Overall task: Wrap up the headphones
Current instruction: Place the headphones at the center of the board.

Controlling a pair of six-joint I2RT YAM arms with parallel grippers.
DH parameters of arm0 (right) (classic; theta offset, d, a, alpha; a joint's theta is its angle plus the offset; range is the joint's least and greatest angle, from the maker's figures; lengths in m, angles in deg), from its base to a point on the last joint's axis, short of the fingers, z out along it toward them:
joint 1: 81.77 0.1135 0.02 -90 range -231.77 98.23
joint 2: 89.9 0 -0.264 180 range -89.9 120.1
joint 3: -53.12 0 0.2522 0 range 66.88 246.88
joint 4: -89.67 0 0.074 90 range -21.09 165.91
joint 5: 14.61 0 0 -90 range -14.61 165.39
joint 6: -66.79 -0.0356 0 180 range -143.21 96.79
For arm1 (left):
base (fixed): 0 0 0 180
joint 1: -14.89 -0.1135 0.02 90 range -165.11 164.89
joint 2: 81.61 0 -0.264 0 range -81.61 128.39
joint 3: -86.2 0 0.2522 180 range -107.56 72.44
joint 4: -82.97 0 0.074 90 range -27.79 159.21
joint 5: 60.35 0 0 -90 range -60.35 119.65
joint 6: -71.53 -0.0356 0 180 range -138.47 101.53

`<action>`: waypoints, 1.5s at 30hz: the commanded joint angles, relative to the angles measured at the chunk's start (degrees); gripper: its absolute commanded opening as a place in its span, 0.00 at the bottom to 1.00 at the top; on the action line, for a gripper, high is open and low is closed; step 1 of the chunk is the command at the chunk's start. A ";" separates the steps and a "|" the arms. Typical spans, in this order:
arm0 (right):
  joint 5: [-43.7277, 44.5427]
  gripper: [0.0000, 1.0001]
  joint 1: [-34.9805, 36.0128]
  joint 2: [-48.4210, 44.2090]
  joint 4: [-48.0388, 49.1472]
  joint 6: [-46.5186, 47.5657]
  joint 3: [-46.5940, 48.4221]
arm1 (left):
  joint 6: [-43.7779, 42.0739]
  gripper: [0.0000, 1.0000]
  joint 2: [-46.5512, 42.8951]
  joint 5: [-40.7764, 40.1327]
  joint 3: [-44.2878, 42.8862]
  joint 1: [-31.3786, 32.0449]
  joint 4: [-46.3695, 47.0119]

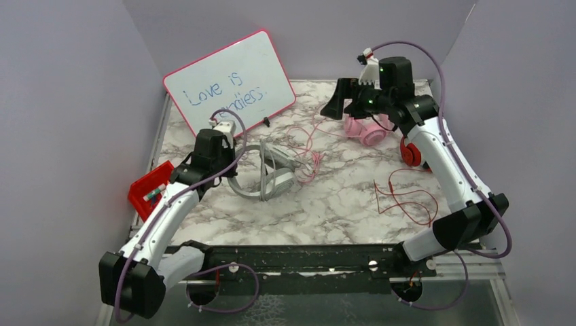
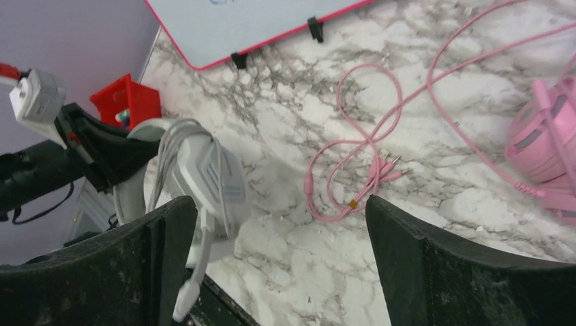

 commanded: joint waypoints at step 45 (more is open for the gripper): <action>-12.56 1.00 0.73 -3.79 8.85 1.29 -15.25 | 35.11 0.57 -4.58 -12.80 26.90 -23.02 10.57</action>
